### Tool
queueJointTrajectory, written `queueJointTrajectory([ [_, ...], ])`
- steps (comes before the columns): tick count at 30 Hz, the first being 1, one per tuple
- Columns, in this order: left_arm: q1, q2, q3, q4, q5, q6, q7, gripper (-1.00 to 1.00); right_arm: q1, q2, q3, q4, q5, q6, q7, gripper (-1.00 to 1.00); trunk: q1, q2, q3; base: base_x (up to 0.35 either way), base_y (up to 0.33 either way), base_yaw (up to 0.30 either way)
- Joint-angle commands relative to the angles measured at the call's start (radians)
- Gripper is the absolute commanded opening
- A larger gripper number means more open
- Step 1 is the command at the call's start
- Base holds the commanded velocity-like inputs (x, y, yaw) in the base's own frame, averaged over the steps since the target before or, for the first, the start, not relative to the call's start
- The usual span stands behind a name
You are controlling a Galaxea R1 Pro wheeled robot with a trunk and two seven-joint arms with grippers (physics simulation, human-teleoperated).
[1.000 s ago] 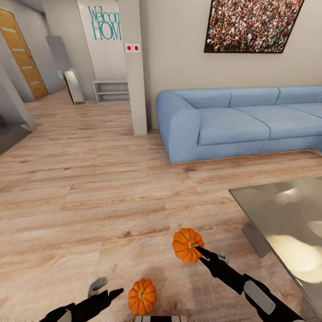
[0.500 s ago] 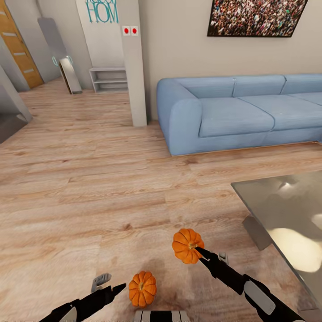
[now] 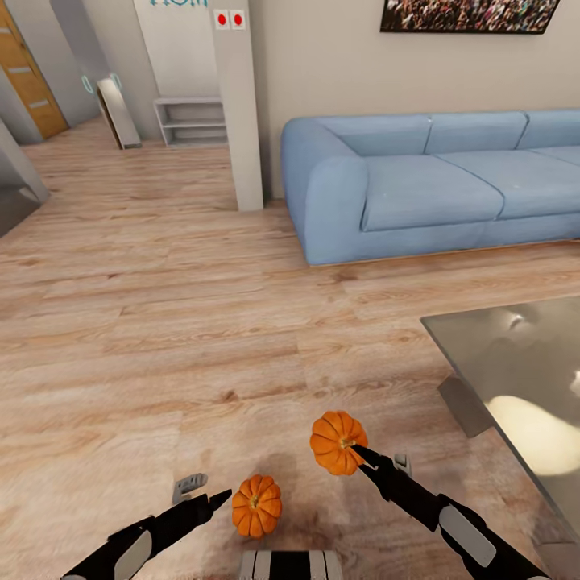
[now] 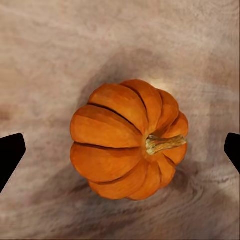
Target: Place each of the two pumpkins and all three candles from the living room inside a cabinet in the living room (use any cabinet), then make sure every cabinet is closed, and position the cauldron so it is next to a table in the living room.
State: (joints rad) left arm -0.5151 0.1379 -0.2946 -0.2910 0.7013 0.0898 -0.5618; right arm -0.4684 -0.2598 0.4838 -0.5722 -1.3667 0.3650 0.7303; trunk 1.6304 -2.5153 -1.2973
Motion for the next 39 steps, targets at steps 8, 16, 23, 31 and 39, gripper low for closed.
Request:
queueJointTrajectory([
  [8, 0.000, -0.041, -0.007, 0.007, 0.011, 0.005, 0.078, 1.00, -0.001, -0.001, 0.003, -0.001, -0.013, 0.006, 0.007, -1.00, 0.003, -0.002, -0.032, 0.000, 0.000, 0.000],
  [16, 0.000, -0.048, -0.012, -0.002, 0.010, 0.005, 0.082, 1.00, -0.001, -0.001, 0.004, -0.001, -0.012, 0.007, 0.008, -1.00, 0.007, -0.004, -0.063, 0.000, 0.000, 0.000],
  [23, 0.000, -0.046, -0.014, -0.098, 0.010, 0.017, 0.083, 1.00, -0.001, -0.001, 0.004, -0.001, -0.014, 0.008, 0.015, -1.00, 0.010, -0.006, -0.090, 0.000, 0.000, 0.000],
  [31, -0.002, -0.048, -0.012, -0.128, 0.012, 0.021, 0.084, 1.00, -0.001, -0.001, 0.005, 0.000, -0.014, 0.008, 0.017, -1.00, 0.014, -0.008, -0.121, 0.000, 0.000, 0.000],
  [39, -0.002, -0.043, -0.008, -0.128, 0.012, 0.020, 0.085, 1.00, -0.001, -0.001, 0.004, 0.000, -0.015, 0.008, 0.017, -1.00, 0.017, -0.009, -0.148, 0.000, 0.000, 0.000],
])
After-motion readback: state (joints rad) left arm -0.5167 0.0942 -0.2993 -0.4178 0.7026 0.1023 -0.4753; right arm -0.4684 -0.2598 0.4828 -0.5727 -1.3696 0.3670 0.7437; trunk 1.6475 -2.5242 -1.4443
